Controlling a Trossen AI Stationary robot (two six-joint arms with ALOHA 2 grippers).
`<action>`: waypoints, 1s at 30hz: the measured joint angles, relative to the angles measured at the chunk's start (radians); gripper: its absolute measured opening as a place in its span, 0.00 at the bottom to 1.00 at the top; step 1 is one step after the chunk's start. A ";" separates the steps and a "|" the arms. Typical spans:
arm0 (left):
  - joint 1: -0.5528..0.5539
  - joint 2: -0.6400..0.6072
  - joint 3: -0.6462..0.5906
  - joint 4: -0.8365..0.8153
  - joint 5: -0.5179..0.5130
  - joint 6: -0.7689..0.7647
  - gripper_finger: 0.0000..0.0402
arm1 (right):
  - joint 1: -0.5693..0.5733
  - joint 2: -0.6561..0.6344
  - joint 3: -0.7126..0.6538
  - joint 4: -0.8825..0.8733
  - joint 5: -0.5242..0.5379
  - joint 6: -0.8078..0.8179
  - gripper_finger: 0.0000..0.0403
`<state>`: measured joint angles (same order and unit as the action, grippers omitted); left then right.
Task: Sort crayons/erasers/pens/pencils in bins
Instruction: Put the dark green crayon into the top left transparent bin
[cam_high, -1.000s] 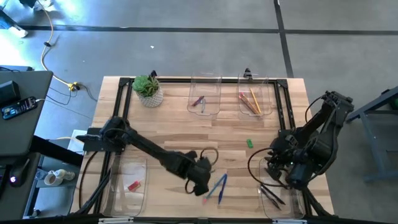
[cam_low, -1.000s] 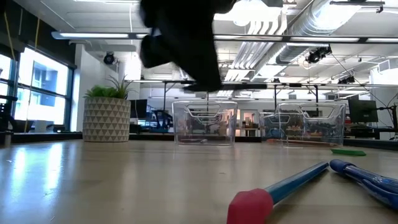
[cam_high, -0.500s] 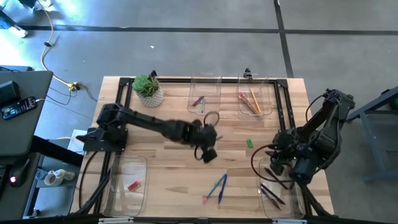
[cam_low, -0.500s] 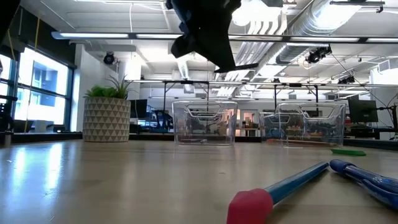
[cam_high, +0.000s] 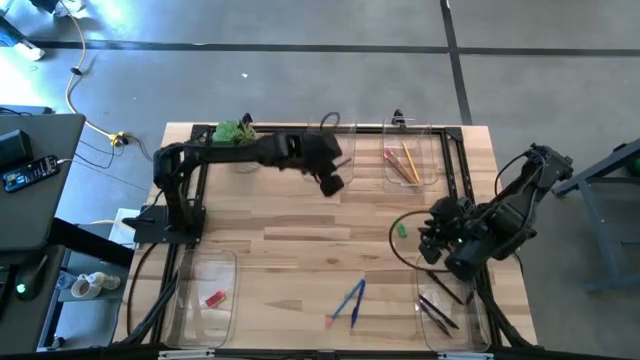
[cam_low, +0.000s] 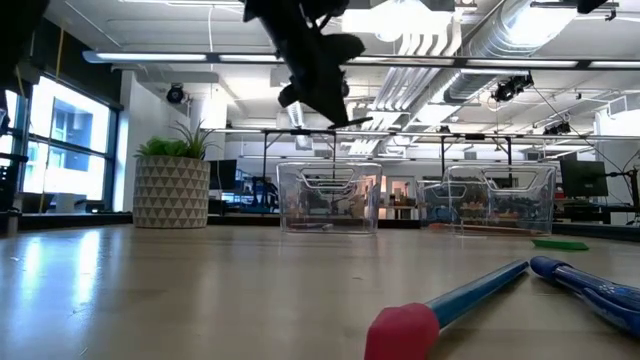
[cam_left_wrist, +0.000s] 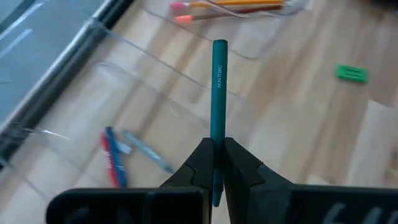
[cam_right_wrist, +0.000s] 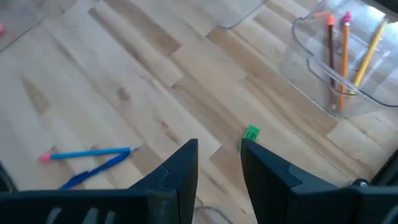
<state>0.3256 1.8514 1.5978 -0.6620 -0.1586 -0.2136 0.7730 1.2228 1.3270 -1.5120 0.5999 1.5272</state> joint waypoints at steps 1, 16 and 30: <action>0.022 0.000 0.000 0.001 0.013 0.013 0.00 | -0.017 0.000 0.000 0.000 0.000 0.000 0.28; 0.208 0.008 -0.084 0.094 0.143 0.139 0.00 | -0.263 0.000 0.000 0.000 -0.001 -0.009 0.28; 0.232 0.009 -0.278 0.223 0.227 0.139 0.00 | -0.394 0.045 0.000 -0.011 -0.011 -0.055 0.28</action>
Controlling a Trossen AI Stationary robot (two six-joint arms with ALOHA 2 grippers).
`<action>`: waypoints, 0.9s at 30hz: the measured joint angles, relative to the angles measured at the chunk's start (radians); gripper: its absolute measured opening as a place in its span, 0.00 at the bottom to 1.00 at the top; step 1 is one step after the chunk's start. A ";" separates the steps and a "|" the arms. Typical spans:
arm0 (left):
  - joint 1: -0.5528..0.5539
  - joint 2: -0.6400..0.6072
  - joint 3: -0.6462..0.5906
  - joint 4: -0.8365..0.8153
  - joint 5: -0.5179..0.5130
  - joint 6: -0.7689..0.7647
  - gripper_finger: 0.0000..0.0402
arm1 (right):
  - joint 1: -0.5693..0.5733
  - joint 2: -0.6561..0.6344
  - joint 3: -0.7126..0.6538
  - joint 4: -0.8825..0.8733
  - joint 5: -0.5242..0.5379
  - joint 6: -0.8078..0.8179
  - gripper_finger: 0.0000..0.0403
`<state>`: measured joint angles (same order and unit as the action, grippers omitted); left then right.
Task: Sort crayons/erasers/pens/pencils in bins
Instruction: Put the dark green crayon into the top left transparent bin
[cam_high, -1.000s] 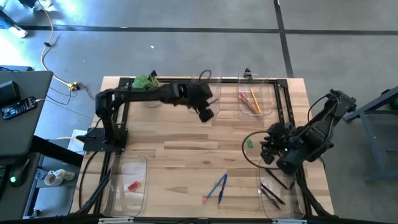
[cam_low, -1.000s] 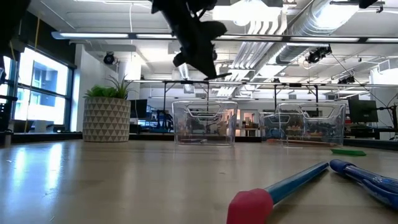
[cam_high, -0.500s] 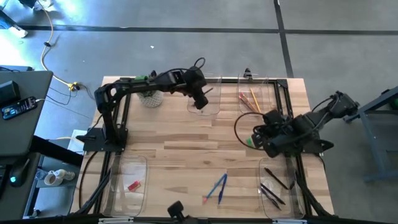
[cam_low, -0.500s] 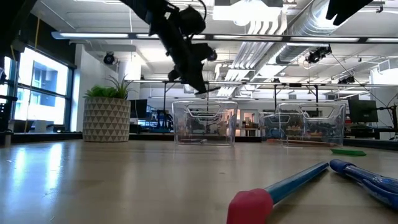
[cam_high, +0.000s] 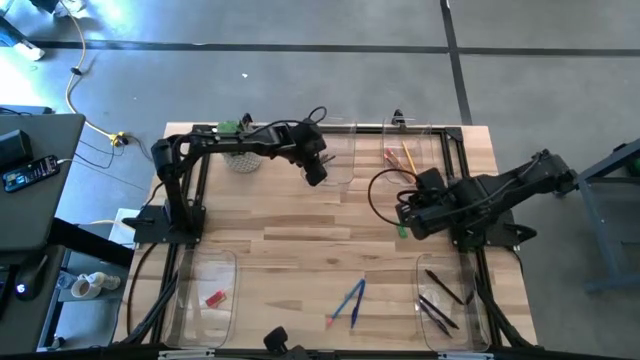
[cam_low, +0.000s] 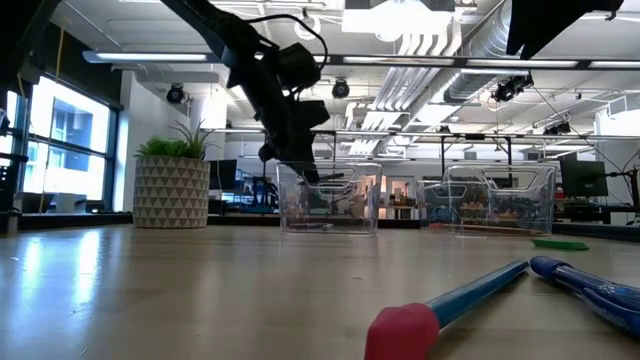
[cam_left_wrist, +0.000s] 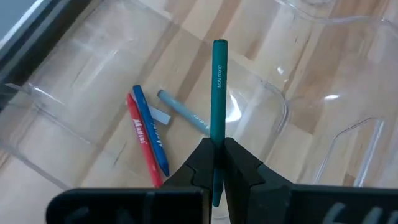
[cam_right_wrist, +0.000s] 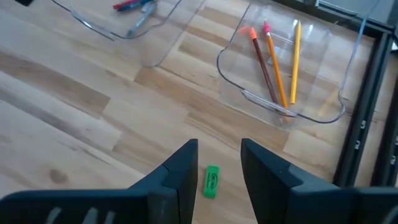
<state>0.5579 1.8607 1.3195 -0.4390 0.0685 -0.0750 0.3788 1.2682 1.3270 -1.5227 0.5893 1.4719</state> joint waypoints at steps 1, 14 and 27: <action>0.000 0.000 -0.009 0.007 0.001 0.000 0.00 | -0.003 0.009 0.000 -0.001 -0.005 -0.002 0.28; 0.004 0.000 -0.030 0.007 0.015 0.000 0.01 | -0.035 0.186 0.000 0.024 -0.190 0.022 0.28; 0.004 0.000 -0.030 -0.013 0.010 0.045 0.16 | -0.035 0.278 0.000 0.097 -0.257 0.095 0.28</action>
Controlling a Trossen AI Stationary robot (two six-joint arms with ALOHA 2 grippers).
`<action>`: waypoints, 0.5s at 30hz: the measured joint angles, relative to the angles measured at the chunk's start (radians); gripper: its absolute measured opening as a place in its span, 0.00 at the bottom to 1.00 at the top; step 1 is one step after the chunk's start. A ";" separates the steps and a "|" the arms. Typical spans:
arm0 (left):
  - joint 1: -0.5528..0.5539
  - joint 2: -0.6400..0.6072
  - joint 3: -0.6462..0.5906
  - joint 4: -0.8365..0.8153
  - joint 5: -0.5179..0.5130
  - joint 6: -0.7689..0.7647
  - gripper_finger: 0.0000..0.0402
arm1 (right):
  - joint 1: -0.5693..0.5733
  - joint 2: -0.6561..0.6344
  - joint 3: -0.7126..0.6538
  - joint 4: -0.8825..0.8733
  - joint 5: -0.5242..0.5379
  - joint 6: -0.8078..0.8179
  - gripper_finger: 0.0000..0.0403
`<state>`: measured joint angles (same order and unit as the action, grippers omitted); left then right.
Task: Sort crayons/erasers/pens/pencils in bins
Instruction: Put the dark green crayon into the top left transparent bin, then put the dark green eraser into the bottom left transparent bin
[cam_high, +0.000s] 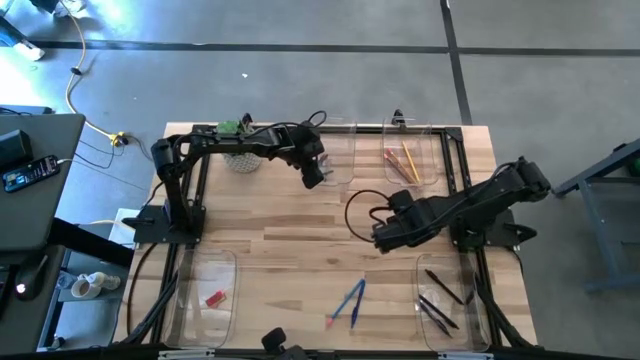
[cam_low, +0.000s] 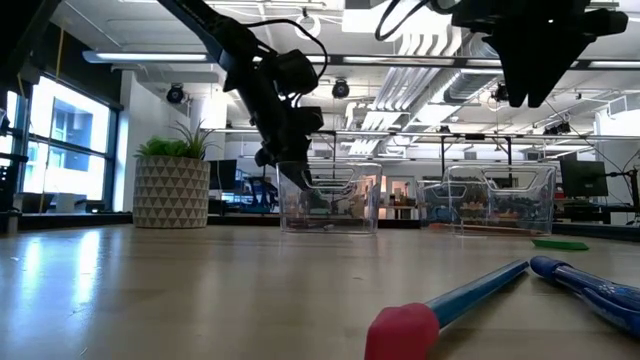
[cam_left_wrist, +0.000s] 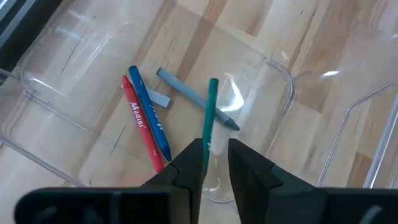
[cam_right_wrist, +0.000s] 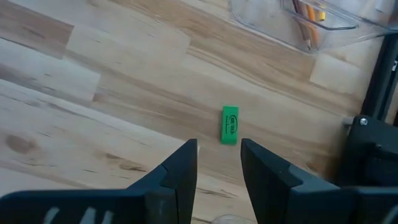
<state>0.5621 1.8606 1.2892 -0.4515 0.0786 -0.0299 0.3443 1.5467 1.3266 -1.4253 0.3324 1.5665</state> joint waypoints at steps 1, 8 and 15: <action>0.000 0.000 0.000 0.000 0.000 0.000 0.17 | 0.000 -0.001 0.000 -0.006 0.000 0.003 0.28; 0.001 0.000 0.020 0.007 -0.001 0.000 0.22 | -0.042 -0.005 0.000 -0.088 -0.002 -0.037 0.28; 0.002 0.000 0.144 -0.058 -0.001 0.082 0.23 | -0.113 -0.037 0.000 -0.135 0.007 -0.140 0.28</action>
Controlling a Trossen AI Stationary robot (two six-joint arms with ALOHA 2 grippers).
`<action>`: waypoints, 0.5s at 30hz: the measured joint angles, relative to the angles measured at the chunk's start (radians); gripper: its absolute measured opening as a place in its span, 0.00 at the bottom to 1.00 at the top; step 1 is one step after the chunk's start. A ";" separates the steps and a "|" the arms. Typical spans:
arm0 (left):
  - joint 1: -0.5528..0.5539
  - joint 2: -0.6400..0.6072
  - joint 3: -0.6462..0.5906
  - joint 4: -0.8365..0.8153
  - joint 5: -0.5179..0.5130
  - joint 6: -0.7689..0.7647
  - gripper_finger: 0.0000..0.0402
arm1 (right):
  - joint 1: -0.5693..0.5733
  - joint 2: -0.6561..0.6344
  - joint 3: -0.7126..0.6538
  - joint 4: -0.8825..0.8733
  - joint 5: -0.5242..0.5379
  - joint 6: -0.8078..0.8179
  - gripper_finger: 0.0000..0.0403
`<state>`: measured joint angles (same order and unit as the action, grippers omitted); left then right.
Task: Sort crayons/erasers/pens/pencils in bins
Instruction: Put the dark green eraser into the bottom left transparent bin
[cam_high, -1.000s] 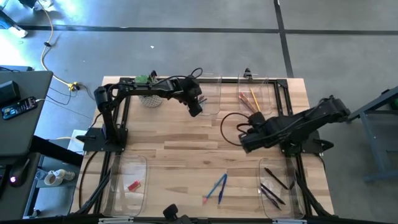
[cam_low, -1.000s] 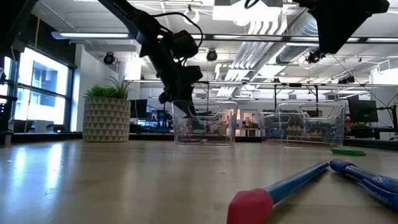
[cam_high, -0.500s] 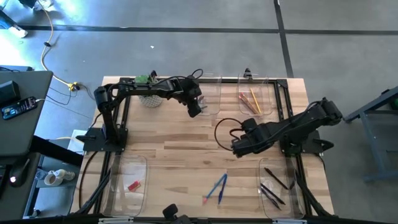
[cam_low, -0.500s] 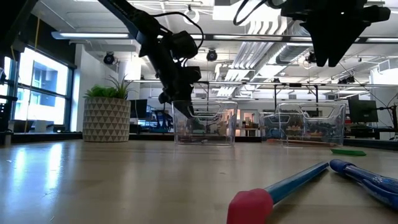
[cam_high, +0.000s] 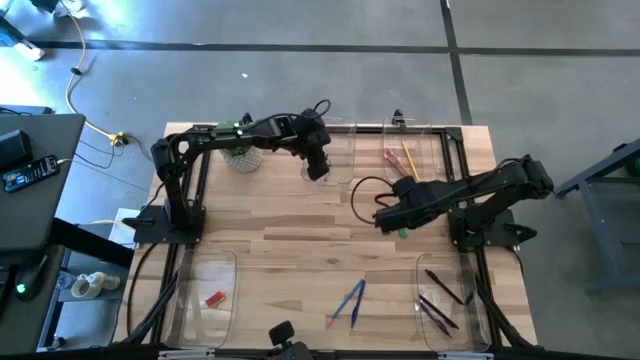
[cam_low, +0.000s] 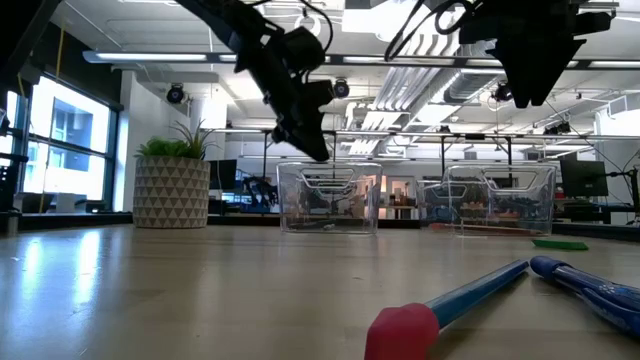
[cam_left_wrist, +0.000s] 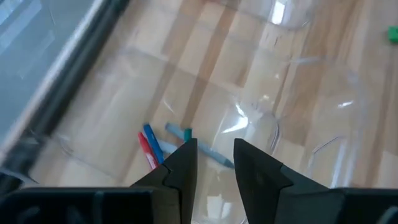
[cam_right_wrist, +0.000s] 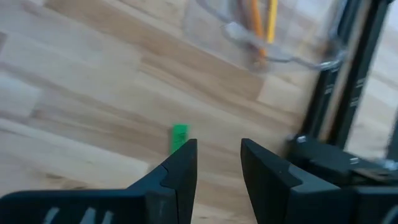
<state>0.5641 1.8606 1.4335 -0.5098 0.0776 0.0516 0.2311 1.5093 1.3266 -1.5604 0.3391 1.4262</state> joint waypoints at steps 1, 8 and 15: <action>0.002 0.000 0.024 -0.022 0.000 0.016 0.23 | -0.010 -0.005 0.000 -0.012 0.005 -0.011 0.28; 0.025 -0.031 0.150 -0.181 0.011 0.091 0.21 | -0.076 -0.126 -0.153 0.109 -0.019 -0.060 0.28; 0.039 -0.137 0.153 -0.278 0.012 0.109 0.21 | -0.089 -0.248 -0.320 0.287 -0.084 0.001 0.28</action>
<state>0.6029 1.7232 1.5867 -0.7882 0.0898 0.1609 0.1420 1.2615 1.0062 -1.2732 0.2547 1.4270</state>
